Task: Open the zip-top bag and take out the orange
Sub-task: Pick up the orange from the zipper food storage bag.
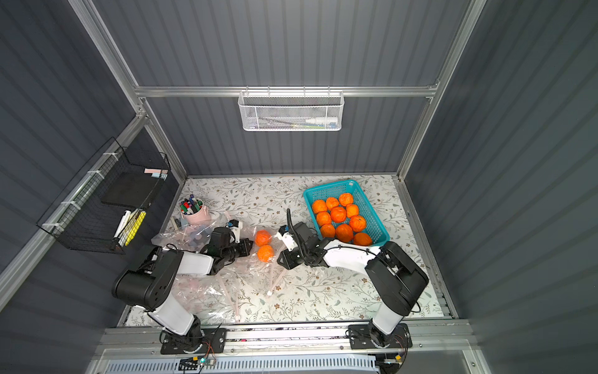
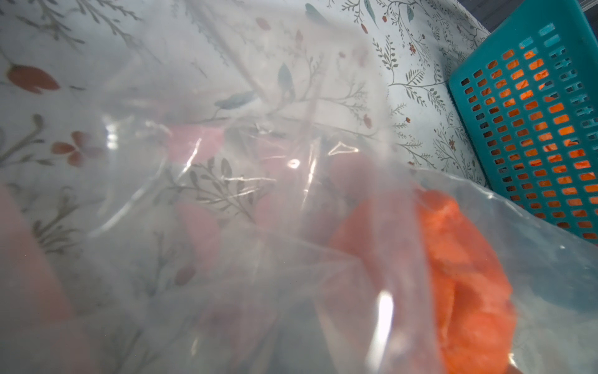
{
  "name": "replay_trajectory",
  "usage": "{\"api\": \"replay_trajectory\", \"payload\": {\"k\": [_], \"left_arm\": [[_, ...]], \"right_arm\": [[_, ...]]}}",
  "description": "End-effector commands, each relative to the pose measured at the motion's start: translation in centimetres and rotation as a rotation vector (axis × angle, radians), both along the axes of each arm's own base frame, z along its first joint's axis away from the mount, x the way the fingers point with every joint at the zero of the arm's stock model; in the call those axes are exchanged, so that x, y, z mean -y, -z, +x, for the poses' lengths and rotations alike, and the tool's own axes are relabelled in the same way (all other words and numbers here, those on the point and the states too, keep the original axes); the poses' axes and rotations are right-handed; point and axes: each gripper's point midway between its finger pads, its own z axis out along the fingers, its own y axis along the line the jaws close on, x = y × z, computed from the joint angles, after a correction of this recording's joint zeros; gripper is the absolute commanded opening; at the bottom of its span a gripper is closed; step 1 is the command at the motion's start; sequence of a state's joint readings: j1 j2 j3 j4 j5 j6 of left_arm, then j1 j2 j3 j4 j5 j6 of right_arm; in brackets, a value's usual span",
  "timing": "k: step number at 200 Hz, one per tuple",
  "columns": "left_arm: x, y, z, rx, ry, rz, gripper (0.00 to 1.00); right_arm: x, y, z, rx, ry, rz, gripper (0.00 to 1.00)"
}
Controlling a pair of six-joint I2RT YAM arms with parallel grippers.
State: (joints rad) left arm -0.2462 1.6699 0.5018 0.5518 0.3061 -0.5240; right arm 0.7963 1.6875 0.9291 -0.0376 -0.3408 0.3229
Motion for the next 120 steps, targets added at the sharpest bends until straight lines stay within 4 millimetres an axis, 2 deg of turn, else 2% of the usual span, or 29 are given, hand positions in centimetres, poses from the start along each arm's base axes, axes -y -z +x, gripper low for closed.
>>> {"api": "replay_trajectory", "payload": {"k": [1, 16, 55, 120], "left_arm": [[-1.2, 5.3, -4.7, -0.232, 0.004, 0.079, 0.0], [-1.3, 5.3, -4.7, -0.232, 0.002, 0.081, 0.0], [-1.3, 5.2, -4.8, -0.23, -0.003, 0.079, 0.0], [-1.4, 5.2, -4.8, -0.231, -0.007, 0.081, 0.0]], "right_arm": [[-1.4, -0.8, 2.5, 0.074, 0.023, 0.008, 0.43], [-2.3, -0.7, 3.0, 0.079, 0.006, -0.003, 0.45], [-3.5, -1.3, 4.5, 0.128, -0.007, -0.01, 0.6], [-5.1, -1.7, 5.5, 0.134, -0.029, 0.0, 0.71]]}}
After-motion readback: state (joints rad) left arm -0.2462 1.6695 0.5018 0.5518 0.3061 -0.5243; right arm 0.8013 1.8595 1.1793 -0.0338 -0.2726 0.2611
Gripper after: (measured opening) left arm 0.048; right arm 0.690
